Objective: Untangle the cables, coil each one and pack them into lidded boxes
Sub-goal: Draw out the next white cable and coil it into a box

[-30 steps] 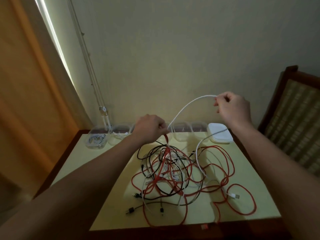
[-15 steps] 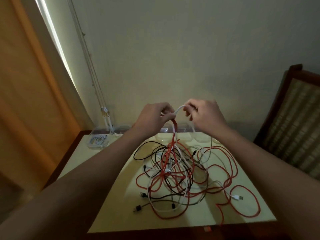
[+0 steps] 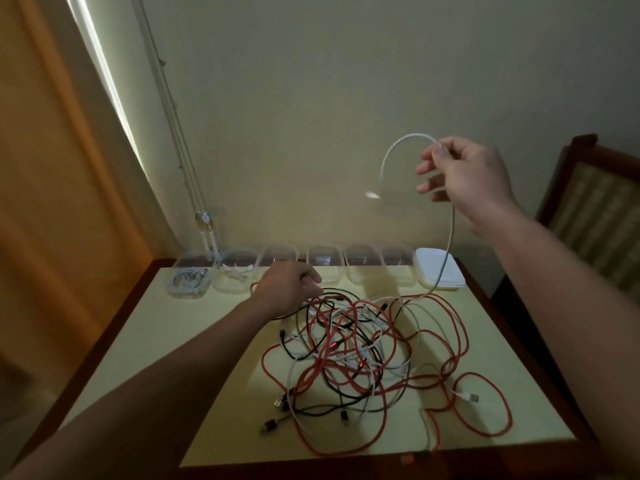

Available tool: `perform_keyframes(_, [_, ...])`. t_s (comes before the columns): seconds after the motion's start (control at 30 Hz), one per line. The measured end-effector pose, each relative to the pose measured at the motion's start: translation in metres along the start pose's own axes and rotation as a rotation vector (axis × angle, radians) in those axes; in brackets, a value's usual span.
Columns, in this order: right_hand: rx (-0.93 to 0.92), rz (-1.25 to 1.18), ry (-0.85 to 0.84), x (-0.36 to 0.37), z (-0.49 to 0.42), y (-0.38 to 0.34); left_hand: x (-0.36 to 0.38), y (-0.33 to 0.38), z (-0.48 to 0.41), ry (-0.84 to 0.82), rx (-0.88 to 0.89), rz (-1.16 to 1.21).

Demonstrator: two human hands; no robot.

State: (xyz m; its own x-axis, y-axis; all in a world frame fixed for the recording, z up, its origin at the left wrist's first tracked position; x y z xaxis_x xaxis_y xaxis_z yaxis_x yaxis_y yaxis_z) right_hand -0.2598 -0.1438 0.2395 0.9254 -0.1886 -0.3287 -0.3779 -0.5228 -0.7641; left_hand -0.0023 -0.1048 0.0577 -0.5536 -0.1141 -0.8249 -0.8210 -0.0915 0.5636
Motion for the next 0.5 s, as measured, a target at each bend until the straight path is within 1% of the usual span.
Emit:
perform_keyframes(0.07, [-0.020,0.044,-0.049,0.002,0.010,-0.003,-0.003,0.008,0.002,0.017,0.007,0.044])
perform_keyframes(0.13, [-0.054,0.079,-0.091,0.004,0.022,-0.008,-0.017,0.024,0.009,0.112,0.015,0.169])
perform_keyframes(0.23, [-0.084,0.089,-0.133,0.012,0.044,-0.016,-0.058,0.051,0.030,0.430,-0.013,0.437])
perform_keyframes(0.27, [-0.093,0.093,-0.150,0.014,0.052,-0.019,-0.069,0.062,0.039,0.500,-0.007,0.499])
perform_keyframes(0.3, [-0.100,0.095,-0.169,0.015,0.059,-0.023,-0.076,0.074,0.047,0.519,0.018,0.527])
perform_keyframes(0.33, [-0.104,0.092,-0.193,0.016,0.065,-0.028,-0.080,0.086,0.054,0.501,0.064,0.519])
perform_keyframes(0.43, [-0.119,0.041,-0.268,0.015,0.079,-0.047,-0.087,0.115,0.072,0.399,0.207,0.398])
perform_keyframes(0.5, [-0.120,-0.009,-0.270,0.010,0.084,-0.059,-0.092,0.122,0.083,0.360,0.238,0.409])
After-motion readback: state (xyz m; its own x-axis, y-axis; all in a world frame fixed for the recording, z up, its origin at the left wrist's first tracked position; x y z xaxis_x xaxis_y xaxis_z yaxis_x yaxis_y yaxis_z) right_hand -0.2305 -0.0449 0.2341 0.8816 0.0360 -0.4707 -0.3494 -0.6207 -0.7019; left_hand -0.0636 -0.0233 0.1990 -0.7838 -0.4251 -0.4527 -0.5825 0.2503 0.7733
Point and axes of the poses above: each hand's wrist, its own z-axis away from the middle knuckle, its own x-axis out of the palm, y = z × x, the point moved 7 cm from there along -z, towards the middle knuckle, and after that the axes turned 10 degrees about -x, right-handed, at the moved point
